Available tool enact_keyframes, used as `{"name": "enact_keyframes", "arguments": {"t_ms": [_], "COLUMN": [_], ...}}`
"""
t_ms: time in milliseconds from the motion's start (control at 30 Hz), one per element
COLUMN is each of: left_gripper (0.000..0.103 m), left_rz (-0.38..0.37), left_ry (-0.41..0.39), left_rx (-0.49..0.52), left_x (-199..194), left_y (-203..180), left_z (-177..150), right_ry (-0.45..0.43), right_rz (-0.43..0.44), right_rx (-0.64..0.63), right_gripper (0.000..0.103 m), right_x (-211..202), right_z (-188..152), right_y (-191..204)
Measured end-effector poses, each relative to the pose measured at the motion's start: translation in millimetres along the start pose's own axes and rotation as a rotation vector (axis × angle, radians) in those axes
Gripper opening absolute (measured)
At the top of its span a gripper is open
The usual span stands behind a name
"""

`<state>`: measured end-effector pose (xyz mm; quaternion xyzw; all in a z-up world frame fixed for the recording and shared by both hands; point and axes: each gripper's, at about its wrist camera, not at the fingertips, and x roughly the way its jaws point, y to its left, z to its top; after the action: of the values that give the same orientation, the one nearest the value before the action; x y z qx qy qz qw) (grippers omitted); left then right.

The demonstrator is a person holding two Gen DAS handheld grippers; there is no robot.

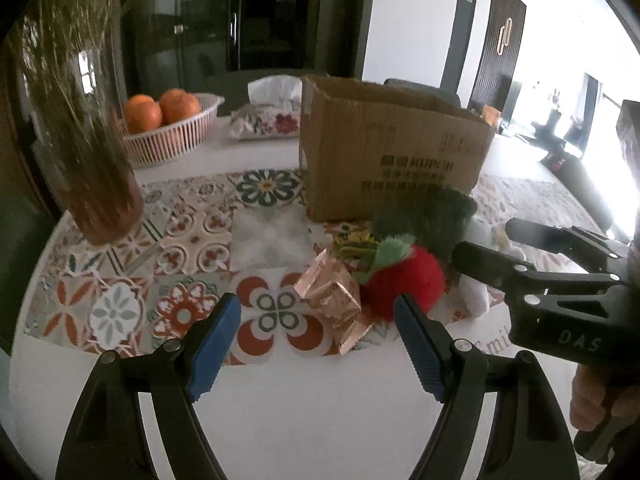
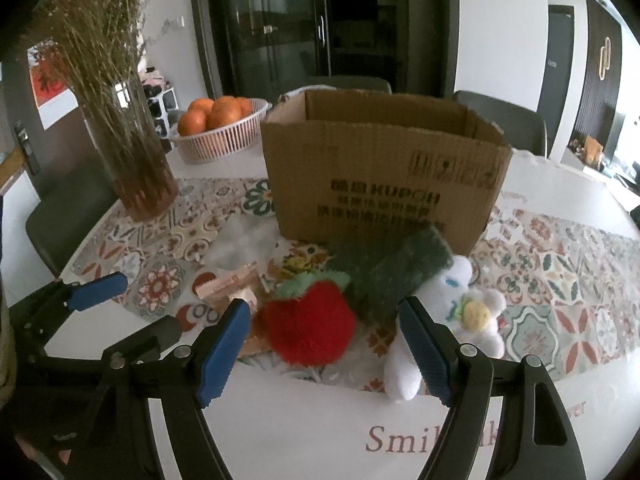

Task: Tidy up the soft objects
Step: 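Move both tools back toward the remaining plush toys, then grasp the red pom-pom plush with the right tool while the left tool grasps the copper snack bag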

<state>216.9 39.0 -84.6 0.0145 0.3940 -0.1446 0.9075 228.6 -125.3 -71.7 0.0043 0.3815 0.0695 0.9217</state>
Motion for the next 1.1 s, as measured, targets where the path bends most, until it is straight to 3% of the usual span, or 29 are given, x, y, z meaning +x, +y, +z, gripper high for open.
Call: {"name": "enact_keyframes", "arguments": {"t_ms": [433, 633, 767, 1100], "left_gripper": [0.078, 0.076, 0.076, 0.066], "left_rz": [-0.019, -0.08, -0.128, -0.178], "left_ry": [0.058, 0.094, 0.136, 0.203], "left_rx": [-0.068, -0.121, -0.146, -0.233], "left_x": [32, 48, 64, 99], "left_y": [16, 19, 17, 23], "left_z": [-5, 3, 5, 1], "right_ry": [0.086, 0.111, 0.126, 0.123], "right_rz": [-0.025, 0.012, 0.09, 0.114], "right_rx": [-0.032, -0.061, -0.076, -0.092], "right_gripper": [0.078, 0.078, 0.078, 0.078], "right_x": [40, 55, 66, 87], "right_z": [-11, -16, -18, -17], "right_y": [-1, -2, -2, -3]}}
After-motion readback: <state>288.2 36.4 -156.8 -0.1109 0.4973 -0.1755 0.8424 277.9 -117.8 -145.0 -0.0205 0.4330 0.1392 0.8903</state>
